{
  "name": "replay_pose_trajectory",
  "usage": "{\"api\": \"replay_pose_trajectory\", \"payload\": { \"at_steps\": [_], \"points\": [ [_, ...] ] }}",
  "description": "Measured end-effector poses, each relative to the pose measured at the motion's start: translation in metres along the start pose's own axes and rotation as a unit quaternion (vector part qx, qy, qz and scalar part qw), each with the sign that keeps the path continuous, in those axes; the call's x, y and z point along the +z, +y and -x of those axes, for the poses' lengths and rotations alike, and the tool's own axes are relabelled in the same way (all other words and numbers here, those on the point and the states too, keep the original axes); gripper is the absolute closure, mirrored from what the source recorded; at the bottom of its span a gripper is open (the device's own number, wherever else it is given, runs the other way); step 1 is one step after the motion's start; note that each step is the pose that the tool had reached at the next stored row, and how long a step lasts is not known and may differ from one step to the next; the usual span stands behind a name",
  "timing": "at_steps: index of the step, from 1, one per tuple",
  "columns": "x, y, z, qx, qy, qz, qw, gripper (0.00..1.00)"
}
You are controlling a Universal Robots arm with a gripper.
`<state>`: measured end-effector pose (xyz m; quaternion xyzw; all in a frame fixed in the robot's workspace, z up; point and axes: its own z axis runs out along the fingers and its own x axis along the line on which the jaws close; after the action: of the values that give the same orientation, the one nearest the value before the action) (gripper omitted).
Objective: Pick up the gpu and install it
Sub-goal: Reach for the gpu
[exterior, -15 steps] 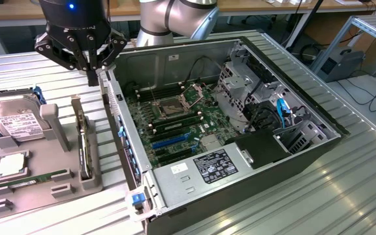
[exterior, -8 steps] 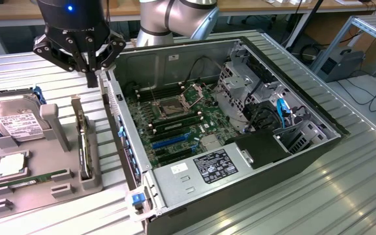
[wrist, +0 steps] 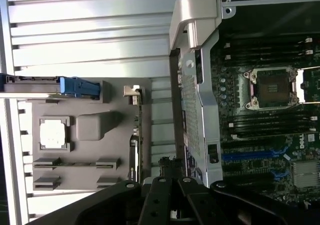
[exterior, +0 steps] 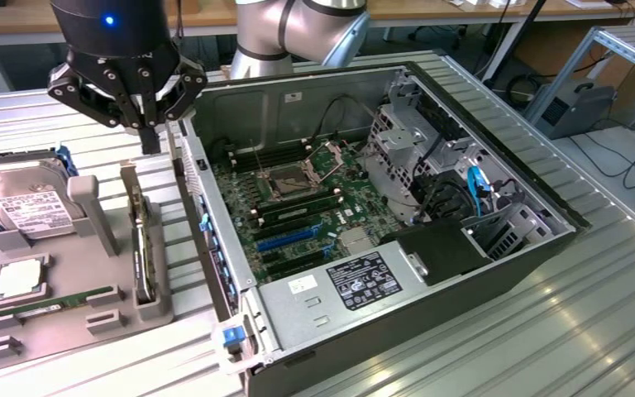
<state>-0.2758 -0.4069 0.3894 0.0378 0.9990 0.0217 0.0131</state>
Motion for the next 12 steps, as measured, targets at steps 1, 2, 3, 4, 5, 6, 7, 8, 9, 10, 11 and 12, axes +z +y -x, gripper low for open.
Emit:
{"api": "replay_pose_trajectory", "payload": {
  "at_steps": [1,2,3,4,5,6,7,8,9,10,11,12],
  "points": [
    [0.0001,-0.0006,-0.001,0.000,0.0000,0.0000,1.0000,0.89],
    [0.0002,-0.0013,-0.002,0.000,0.0000,0.0000,1.0000,0.89],
    [0.0002,-0.0019,-0.002,0.000,0.0000,0.0000,1.0000,0.89],
    [0.0003,-0.0023,-0.003,0.000,0.0000,0.0000,1.0000,0.89],
    [0.0004,-0.0028,-0.004,0.000,0.0000,0.0000,1.0000,0.89],
    [0.0004,-0.0033,-0.005,0.000,0.0000,0.0000,1.0000,0.89],
    [0.0004,-0.0038,-0.006,0.000,0.0000,0.0000,1.0000,0.89],
    [0.0005,-0.0044,-0.007,0.000,0.0000,0.0000,1.0000,0.89],
    [0.0005,-0.0049,-0.008,0.000,0.0000,0.0000,1.0000,0.89],
    [0.0006,-0.0055,-0.010,0.000,0.0000,0.0000,1.0000,0.89],
    [0.0006,-0.0061,-0.011,0.000,0.0000,0.0000,1.0000,0.89],
    [0.0006,-0.0068,-0.012,0.000,0.0000,0.0000,1.0000,0.89]
  ]
}}
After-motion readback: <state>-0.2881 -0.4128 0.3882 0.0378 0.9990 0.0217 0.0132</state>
